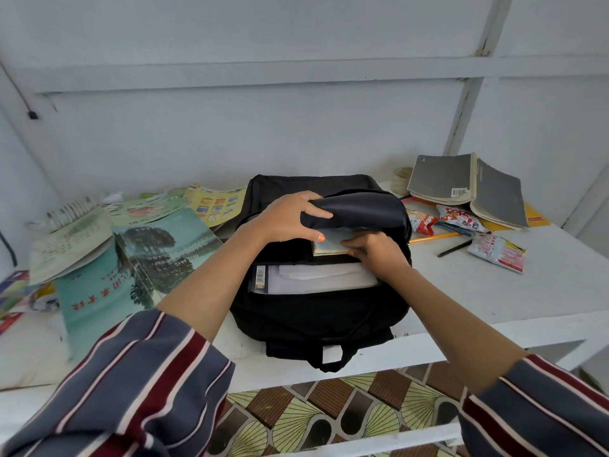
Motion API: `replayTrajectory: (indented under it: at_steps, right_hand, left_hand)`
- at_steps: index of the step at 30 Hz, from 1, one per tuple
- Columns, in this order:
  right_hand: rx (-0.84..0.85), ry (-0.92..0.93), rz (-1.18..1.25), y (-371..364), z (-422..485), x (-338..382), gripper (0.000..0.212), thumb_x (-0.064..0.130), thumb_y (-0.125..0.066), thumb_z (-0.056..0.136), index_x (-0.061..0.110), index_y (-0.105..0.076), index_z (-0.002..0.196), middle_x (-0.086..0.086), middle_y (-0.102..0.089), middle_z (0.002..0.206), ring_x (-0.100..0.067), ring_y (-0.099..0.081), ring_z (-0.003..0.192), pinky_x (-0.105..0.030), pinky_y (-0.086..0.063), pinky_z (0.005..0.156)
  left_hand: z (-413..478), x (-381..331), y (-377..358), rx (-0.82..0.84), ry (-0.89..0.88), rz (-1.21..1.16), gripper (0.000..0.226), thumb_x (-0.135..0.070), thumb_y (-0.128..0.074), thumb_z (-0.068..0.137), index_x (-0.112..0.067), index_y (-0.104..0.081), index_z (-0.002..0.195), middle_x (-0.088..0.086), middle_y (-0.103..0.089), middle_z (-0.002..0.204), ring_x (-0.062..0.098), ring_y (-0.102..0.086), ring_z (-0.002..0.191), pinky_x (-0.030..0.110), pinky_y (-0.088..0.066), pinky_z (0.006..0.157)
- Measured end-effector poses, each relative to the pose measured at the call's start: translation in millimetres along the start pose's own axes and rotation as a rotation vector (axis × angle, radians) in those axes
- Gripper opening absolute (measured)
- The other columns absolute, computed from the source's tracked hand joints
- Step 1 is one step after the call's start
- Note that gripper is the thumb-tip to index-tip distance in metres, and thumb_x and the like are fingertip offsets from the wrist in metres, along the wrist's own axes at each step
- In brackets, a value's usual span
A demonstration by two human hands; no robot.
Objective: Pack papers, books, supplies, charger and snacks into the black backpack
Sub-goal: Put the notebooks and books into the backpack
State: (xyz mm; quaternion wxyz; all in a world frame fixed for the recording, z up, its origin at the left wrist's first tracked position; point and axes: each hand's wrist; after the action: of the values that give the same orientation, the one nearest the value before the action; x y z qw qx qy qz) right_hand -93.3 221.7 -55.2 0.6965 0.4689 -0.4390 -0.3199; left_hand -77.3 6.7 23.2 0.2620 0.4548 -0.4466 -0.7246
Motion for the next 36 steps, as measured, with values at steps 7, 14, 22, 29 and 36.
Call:
replayTrajectory:
  at_steps: [7,14,22,29,36]
  right_hand:
    - [-0.035,-0.023,0.029,-4,3,2,0.03,0.023,-0.056,0.092,0.024,-0.062,0.122,-0.005,-0.059,0.13,-0.026,-0.051,0.12,-0.038,-0.044,0.098]
    - [-0.055,-0.036,0.043,-6,3,3,0.031,0.022,-0.054,0.094,0.022,-0.061,0.123,-0.009,-0.056,0.131,-0.027,-0.051,0.12,-0.037,-0.043,0.099]
    - [-0.087,-0.047,0.087,-6,-3,1,0.029,0.021,-0.055,0.093,0.021,-0.064,0.12,-0.007,-0.057,0.131,-0.025,-0.048,0.123,-0.037,-0.041,0.101]
    - [-0.135,-0.08,0.072,-7,-3,7,0.027,0.017,-0.053,0.094,0.022,-0.066,0.117,-0.005,-0.059,0.128,-0.024,-0.049,0.12,-0.036,-0.044,0.096]
    - [-0.045,-0.057,0.003,4,-24,13,0.036,0.015,-0.042,0.096,0.028,-0.058,0.125,-0.003,-0.055,0.131,-0.024,-0.052,0.115,-0.034,-0.047,0.092]
  left_hand:
    - [-2,-3,1,0.004,0.004,-0.001,0.047,-0.031,-0.076,0.074,-0.03,-0.063,0.119,-0.003,-0.045,0.139,0.015,-0.043,0.125,0.04,-0.033,0.107]
    - [-4,-6,1,0.015,0.013,0.006,0.047,-0.03,-0.076,0.075,-0.029,-0.062,0.12,-0.002,-0.043,0.141,0.016,-0.041,0.127,0.039,-0.033,0.107]
    - [-6,-9,2,0.032,0.018,0.008,0.048,-0.029,-0.076,0.075,-0.03,-0.062,0.12,-0.001,-0.041,0.142,0.017,-0.04,0.128,0.041,-0.032,0.108]
    - [-10,-10,1,0.046,0.036,-0.016,0.05,-0.024,-0.077,0.074,-0.028,-0.061,0.121,-0.001,-0.038,0.144,0.018,-0.038,0.13,0.04,-0.031,0.11]
    - [-10,-13,2,0.175,0.084,-0.076,0.038,-0.03,-0.073,0.079,-0.028,-0.065,0.116,-0.004,-0.036,0.143,0.015,-0.036,0.13,0.037,-0.028,0.111]
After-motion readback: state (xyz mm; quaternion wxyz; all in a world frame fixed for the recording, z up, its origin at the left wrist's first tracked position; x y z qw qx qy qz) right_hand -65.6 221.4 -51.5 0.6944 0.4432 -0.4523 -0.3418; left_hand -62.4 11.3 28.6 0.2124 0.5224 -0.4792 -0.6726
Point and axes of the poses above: each hand's wrist, its own z-axis towards the middle knuckle, its own y-axis out of the back of the hand, x = y × z
